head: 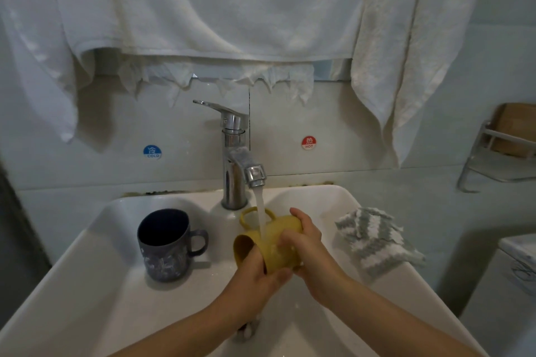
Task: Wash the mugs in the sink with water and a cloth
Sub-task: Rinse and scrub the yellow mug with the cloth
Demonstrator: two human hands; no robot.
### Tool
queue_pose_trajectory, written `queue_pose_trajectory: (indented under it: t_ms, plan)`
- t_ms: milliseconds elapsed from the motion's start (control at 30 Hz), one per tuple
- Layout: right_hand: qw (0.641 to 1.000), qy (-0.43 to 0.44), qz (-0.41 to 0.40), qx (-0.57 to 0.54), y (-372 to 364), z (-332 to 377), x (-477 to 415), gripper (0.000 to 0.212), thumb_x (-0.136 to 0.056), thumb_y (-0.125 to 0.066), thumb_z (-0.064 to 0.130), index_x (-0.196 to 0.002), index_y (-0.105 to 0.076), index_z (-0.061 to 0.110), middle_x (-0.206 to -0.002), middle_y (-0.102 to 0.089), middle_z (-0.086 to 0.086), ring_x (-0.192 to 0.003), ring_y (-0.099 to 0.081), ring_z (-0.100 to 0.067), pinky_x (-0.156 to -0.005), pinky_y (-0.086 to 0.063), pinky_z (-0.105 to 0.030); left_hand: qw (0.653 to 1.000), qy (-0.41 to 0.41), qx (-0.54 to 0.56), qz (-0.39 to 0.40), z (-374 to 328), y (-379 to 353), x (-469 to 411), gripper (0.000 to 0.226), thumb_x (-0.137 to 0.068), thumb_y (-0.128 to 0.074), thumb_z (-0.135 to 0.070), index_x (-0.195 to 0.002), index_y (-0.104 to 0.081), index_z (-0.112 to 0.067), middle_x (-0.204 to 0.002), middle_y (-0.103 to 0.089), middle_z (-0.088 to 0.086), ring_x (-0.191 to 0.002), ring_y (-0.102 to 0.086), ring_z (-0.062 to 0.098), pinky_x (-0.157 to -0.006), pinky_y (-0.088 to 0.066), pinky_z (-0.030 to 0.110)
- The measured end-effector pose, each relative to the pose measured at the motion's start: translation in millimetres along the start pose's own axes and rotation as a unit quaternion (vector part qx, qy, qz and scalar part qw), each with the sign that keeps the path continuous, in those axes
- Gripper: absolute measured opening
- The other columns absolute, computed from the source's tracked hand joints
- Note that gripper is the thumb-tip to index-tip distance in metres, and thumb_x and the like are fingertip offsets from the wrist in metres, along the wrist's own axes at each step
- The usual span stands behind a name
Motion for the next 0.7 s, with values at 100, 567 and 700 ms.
queue_pose_trajectory:
  t_ms: [100, 567, 700]
  plan:
    - [1.0, -0.01, 0.004, -0.016, 0, 2, 0, 0.053, -0.084, -0.044, 0.007, -0.125, -0.041, 0.04, -0.138, -0.028, 0.003, -0.114, -0.041, -0.022, -0.089, -0.049, -0.039, 1.0, -0.007, 0.002, 0.002, 3, 0, 0, 0.048, -0.089, -0.057, -0.006, -0.125, -0.04, -0.034, -0.122, -0.054, -0.013, -0.11, -0.053, -0.001, -0.081, -0.046, 0.008]
    - [0.998, -0.011, 0.022, 0.058, -6, 2, 7, 0.052, -0.093, -0.041, 0.014, -0.137, -0.029, 0.038, -0.145, -0.023, 0.006, -0.12, -0.038, -0.022, -0.088, -0.047, -0.035, 1.0, -0.008, -0.015, 0.007, 9, 7, 6, 0.047, -0.09, -0.057, -0.007, -0.126, -0.041, -0.031, -0.119, -0.056, -0.014, -0.109, -0.054, -0.004, -0.083, -0.046, 0.01]
    - [0.992, 0.013, 0.028, 0.124, -6, 3, 10, 0.068, -0.09, -0.054, 0.025, -0.146, -0.016, 0.035, -0.15, -0.014, 0.007, -0.128, -0.035, -0.022, -0.099, -0.046, -0.038, 1.0, -0.002, 0.001, 0.007, 6, 9, 7, 0.045, -0.09, -0.056, -0.006, -0.118, -0.039, -0.037, -0.117, -0.052, -0.021, -0.105, -0.052, -0.01, -0.077, -0.045, 0.007]
Point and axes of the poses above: each hand's wrist, its own x-axis away from the middle knuckle, its own y-axis out of the back of the hand, z = x × y, the point moved 2 cm from there along -x, towards the middle knuckle
